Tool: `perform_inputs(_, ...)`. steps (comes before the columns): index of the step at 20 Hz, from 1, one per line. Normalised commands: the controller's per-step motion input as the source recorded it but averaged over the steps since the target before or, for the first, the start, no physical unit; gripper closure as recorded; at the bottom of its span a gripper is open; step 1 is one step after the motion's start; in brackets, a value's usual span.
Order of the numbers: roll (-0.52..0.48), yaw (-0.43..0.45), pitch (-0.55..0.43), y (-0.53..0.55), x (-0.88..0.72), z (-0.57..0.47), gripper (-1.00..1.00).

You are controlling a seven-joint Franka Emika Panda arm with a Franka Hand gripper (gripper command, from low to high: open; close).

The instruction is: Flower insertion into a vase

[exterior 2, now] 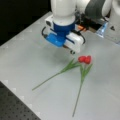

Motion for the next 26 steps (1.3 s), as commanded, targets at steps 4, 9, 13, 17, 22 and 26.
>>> perform_inputs(4, 0.098, 0.136, 0.087, -0.06, 0.26, -0.01, -1.00)
perform_inputs(9, 0.113, 0.104, 0.066, -0.10, 0.25, -0.08, -1.00)
perform_inputs(13, 0.105, -0.005, 0.097, -0.11, 0.26, -0.15, -1.00)
perform_inputs(17, 0.126, -0.048, 0.136, -0.08, 0.28, -0.15, -1.00)
perform_inputs(22, 0.150, -0.089, 0.089, -0.09, 0.39, -0.17, -1.00)
perform_inputs(26, 0.137, -0.042, 0.113, -0.16, 0.44, -0.15, -1.00)
